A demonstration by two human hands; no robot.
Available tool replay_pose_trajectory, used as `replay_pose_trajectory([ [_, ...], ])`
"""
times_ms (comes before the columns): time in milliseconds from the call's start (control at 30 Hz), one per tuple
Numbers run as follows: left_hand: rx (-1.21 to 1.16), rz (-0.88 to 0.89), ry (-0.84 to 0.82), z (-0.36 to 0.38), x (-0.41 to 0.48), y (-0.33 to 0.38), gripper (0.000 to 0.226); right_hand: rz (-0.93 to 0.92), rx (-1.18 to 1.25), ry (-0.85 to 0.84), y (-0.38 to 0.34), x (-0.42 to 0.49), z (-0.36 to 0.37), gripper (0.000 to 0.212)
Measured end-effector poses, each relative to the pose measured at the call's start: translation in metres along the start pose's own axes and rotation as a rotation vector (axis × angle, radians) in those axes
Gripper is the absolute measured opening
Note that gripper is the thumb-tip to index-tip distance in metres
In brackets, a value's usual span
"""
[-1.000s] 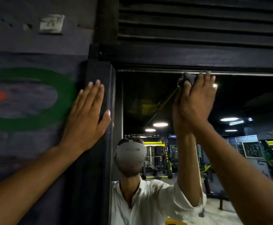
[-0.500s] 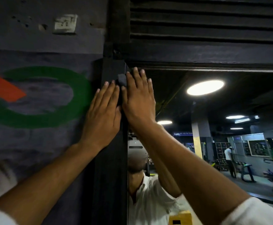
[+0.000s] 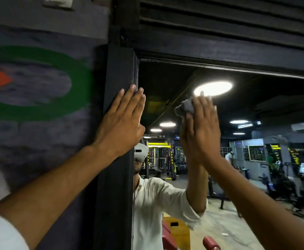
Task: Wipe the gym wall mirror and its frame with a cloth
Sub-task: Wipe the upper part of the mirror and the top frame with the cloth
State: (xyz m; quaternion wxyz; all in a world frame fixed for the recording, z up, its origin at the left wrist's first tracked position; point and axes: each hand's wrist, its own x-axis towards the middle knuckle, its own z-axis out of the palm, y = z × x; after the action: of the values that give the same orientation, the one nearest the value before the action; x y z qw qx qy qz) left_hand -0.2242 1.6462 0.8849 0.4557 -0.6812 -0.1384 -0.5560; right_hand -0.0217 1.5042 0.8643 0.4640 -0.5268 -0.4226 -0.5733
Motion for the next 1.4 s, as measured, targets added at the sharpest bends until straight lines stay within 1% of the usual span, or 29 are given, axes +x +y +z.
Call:
replay_pose_trajectory([
  [67, -0.005, 0.025, -0.001, 0.0, 0.001, 0.004, 0.078, -0.119, -0.038, -0.078, 0.02, -0.011, -0.008, 0.057],
  [100, -0.017, 0.03, 0.0, 0.001, 0.002, 0.004, 0.078, -0.133, -0.065, -0.076, 0.033, -0.009, -0.014, 0.057],
  [133, -0.031, 0.031, 0.001, 0.002, 0.003, 0.005, 0.077, -0.095, -0.082, -0.047, 0.047, -0.005, -0.018, 0.056],
  [233, -0.053, 0.022, 0.008, 0.002, 0.002, 0.007, 0.076, 0.173, -0.047, 0.062, 0.067, 0.018, -0.026, 0.059],
  [300, -0.059, 0.003, 0.015, 0.0, 0.0, 0.007, 0.076, 0.28, -0.029, 0.115, 0.05, 0.03, -0.02, 0.061],
  [333, -0.062, -0.014, 0.015, 0.0, 0.0, 0.007, 0.077, 0.29, -0.027, 0.112, 0.033, 0.032, -0.013, 0.061],
  [400, -0.084, -0.058, 0.022, -0.001, 0.0, 0.006, 0.079, 0.195, -0.039, 0.057, -0.013, 0.023, 0.004, 0.06],
  [467, -0.12, -0.1, 0.018, -0.002, -0.003, 0.006, 0.082, -0.001, -0.042, -0.054, -0.051, 0.001, 0.018, 0.058],
  [533, -0.142, -0.11, 0.01, -0.004, -0.016, 0.004, 0.085, -0.211, -0.043, -0.161, -0.06, -0.015, 0.024, 0.058],
  [567, -0.146, -0.1, 0.011, -0.005, -0.024, 0.003, 0.085, -0.273, -0.04, -0.179, -0.055, -0.014, 0.023, 0.057],
  [600, -0.147, -0.088, 0.017, -0.005, -0.033, 0.002, 0.085, -0.289, -0.039, -0.165, -0.05, -0.008, 0.022, 0.057],
  [633, -0.146, -0.08, 0.023, -0.006, -0.042, 0.002, 0.085, -0.26, -0.037, -0.127, -0.046, 0.0, 0.022, 0.056],
  [700, -0.138, -0.084, 0.028, -0.006, -0.053, 0.003, 0.085, -0.13, -0.021, -0.038, -0.05, 0.015, 0.024, 0.055],
  [767, -0.136, -0.101, 0.024, -0.005, -0.059, 0.006, 0.084, -0.053, -0.005, -0.007, -0.067, 0.02, 0.031, 0.054],
  [800, -0.141, -0.109, 0.02, -0.005, -0.062, 0.008, 0.084, -0.063, -0.007, -0.012, -0.076, 0.015, 0.035, 0.054],
  [900, -0.167, -0.112, 0.007, -0.007, -0.076, 0.013, 0.083, -0.194, 0.001, -0.078, -0.09, -0.019, 0.039, 0.055],
  [1000, -0.204, -0.111, -0.004, -0.011, -0.101, 0.021, 0.083, -0.279, 0.051, -0.188, -0.097, -0.085, 0.032, 0.059],
  [1100, -0.225, -0.075, -0.063, -0.019, -0.135, 0.036, 0.088, -0.368, 0.095, -0.309, -0.091, -0.146, 0.015, 0.061],
  [1167, -0.215, -0.029, -0.094, -0.023, -0.156, 0.044, 0.087, -0.486, 0.054, -0.368, -0.077, -0.156, 0.006, 0.062],
  [1233, -0.203, -0.006, -0.107, -0.025, -0.168, 0.046, 0.084, -0.604, -0.043, -0.393, -0.063, -0.141, 0.004, 0.062],
  [1267, -0.195, 0.0, -0.115, -0.025, -0.17, 0.045, 0.084, -0.615, -0.085, -0.382, -0.058, -0.127, 0.005, 0.062],
  [1300, -0.186, 0.005, -0.125, -0.025, -0.171, 0.044, 0.084, -0.584, -0.106, -0.361, -0.056, -0.113, 0.007, 0.063],
  [1400, -0.183, 0.004, -0.138, -0.024, -0.17, 0.042, 0.083, -0.407, -0.078, -0.264, -0.065, -0.084, 0.016, 0.06],
])
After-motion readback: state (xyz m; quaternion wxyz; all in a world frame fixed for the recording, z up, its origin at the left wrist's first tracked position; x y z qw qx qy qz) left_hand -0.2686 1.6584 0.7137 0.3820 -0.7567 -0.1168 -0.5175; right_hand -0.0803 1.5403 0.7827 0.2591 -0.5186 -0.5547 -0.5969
